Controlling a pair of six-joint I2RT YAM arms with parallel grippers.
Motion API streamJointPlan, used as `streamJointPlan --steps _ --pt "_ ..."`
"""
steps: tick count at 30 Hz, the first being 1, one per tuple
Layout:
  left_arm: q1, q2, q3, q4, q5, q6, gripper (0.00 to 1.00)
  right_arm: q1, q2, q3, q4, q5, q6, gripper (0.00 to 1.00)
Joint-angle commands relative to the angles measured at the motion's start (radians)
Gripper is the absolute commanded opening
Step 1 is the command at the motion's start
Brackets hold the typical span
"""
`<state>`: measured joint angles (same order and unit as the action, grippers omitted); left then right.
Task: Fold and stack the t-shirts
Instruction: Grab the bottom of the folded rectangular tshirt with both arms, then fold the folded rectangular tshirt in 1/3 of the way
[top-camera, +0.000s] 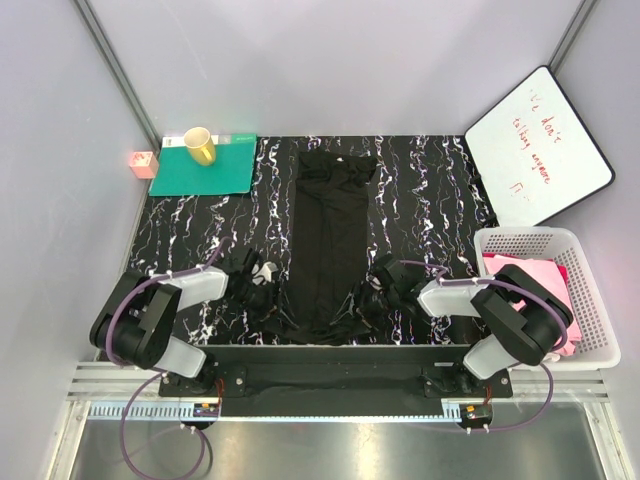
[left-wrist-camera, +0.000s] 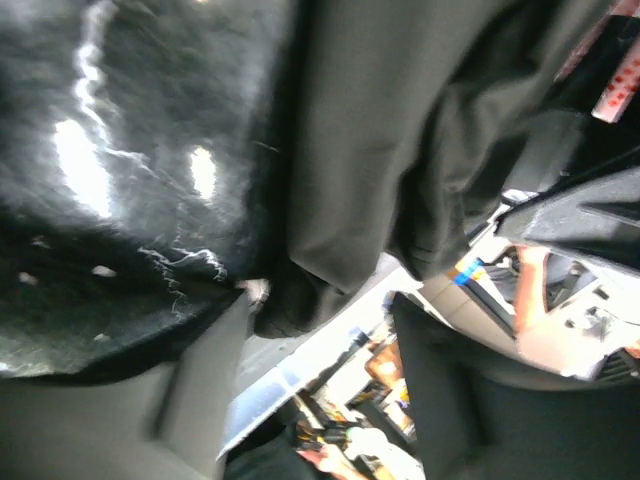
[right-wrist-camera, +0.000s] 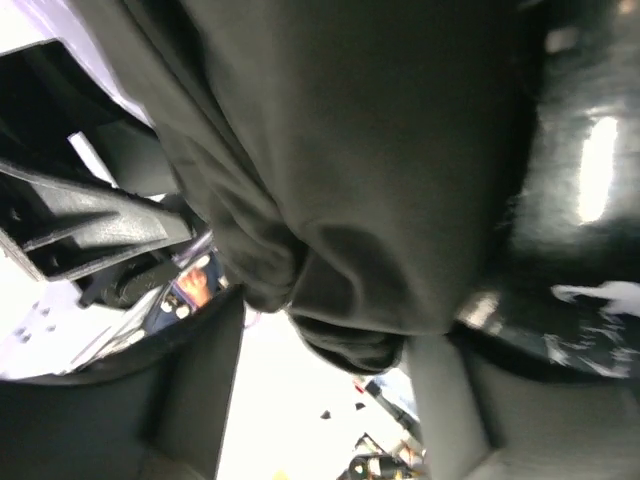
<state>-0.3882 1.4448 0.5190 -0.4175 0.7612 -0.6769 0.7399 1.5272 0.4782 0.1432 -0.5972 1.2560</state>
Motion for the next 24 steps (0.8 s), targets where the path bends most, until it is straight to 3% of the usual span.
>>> streamJointPlan --steps 1,2,3,4,6,11,17,24 --pt "0.002 0.038 0.001 0.034 -0.08 0.031 0.34 0.009 -0.016 0.01 -0.051 0.051 -0.026 0.51" --pt "0.002 0.049 0.006 0.036 -0.077 0.034 0.25 0.007 -0.027 0.013 -0.079 0.047 -0.026 0.41" --pt "0.002 0.054 0.016 0.036 -0.08 0.037 0.14 0.009 -0.033 0.019 -0.103 0.047 -0.026 0.21" --pt "0.002 0.063 0.019 0.034 -0.08 0.039 0.0 0.009 -0.041 0.036 -0.131 0.048 -0.035 0.13" --pt "0.002 0.068 0.029 0.034 -0.079 0.037 0.0 0.009 -0.067 0.057 -0.241 0.051 -0.05 0.01" --pt "0.002 0.039 0.029 0.029 -0.066 0.025 0.0 0.009 -0.151 0.126 -0.48 0.092 -0.119 0.0" --pt "0.002 -0.07 0.042 -0.061 -0.063 0.03 0.0 0.007 -0.228 0.12 -0.518 0.089 -0.119 0.0" --pt "0.0 -0.185 0.247 -0.228 -0.137 0.056 0.0 0.007 -0.249 0.2 -0.547 0.137 -0.17 0.0"
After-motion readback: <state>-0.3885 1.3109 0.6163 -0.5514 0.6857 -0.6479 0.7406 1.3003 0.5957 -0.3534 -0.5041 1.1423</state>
